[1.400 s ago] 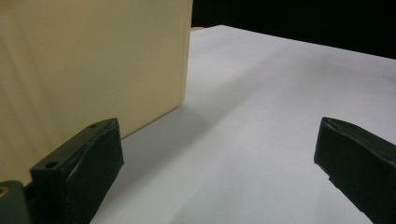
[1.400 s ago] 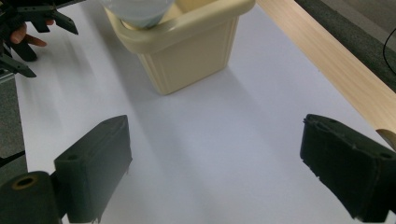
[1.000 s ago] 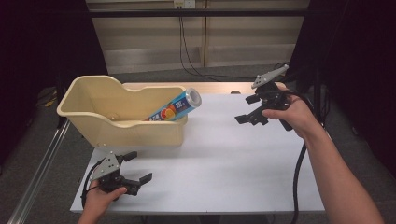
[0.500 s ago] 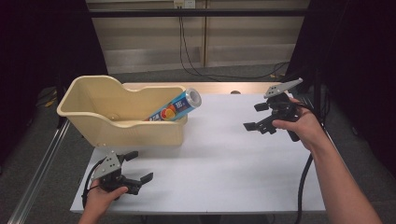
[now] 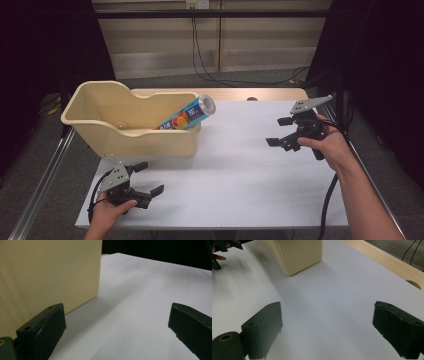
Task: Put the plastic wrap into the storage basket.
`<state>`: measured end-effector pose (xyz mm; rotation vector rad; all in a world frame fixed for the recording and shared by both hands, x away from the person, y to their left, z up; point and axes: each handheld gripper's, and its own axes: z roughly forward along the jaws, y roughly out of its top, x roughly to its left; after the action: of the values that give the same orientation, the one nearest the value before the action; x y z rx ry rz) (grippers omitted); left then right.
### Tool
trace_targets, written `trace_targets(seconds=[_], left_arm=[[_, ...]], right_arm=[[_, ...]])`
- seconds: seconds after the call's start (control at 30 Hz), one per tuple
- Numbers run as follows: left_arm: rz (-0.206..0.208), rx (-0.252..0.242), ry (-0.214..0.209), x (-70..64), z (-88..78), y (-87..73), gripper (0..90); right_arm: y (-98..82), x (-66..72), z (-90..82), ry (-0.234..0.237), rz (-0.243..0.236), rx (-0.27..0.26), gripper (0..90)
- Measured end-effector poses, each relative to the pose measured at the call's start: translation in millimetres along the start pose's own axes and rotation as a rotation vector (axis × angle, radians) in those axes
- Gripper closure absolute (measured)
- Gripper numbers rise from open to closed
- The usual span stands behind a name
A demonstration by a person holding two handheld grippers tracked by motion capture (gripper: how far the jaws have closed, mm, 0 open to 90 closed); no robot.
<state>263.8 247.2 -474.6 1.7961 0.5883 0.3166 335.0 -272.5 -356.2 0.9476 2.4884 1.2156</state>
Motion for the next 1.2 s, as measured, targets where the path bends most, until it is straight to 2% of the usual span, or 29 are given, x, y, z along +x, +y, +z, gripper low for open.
trace_targets(seconds=[0.53, 1.07, 1.2], left_arm=[[0.0, -0.003, 0.0, -0.4, 0.1, 0.4, 1.1], [0.007, -0.002, 0.002, -0.7, -0.1, 1.3, 1.1], [0.007, -0.002, 0.002, -0.8, 0.1, 1.3, 1.1]], right_arm=[[-27.2, 3.1, -5.3, -0.016, 0.006, -0.042, 8.5], [-56.4, 4.8, -16.7, -0.036, 0.036, -0.082, 8.5], [-62.7, 6.0, -19.7, -0.039, 0.046, -0.108, 8.6]])
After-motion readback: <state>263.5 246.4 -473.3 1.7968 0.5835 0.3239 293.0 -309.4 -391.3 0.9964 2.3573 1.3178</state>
